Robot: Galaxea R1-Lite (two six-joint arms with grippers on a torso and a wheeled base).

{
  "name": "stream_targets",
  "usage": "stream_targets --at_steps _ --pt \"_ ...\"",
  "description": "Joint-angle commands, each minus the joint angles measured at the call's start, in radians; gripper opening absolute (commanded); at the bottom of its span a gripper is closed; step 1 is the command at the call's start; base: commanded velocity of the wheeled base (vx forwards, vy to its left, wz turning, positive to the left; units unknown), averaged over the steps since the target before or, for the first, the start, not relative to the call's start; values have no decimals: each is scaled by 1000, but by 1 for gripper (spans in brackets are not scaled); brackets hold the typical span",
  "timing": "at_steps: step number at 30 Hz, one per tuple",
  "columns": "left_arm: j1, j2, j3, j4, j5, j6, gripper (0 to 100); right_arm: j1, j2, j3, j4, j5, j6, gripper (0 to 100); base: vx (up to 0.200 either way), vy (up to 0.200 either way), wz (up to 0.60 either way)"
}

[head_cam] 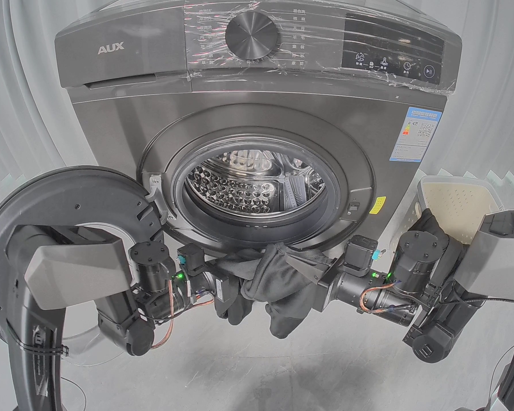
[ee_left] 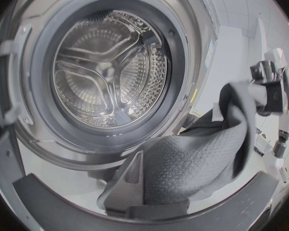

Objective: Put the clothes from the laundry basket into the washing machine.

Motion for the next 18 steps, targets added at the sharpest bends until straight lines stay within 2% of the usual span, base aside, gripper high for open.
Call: stream_targets --at_steps 1,7,18 --pt "-7 -205 141 1 -2 -5 0 -41 -40 75 0 5 -8 0 0 0 0" --pt "-10 -262 171 1 -6 -6 0 -81 -40 78 0 5 -10 0 0 0 0" --pt "-4 -266 168 1 -7 -8 0 -76 -52 18 -2 -3 -13 0 0 0 0"
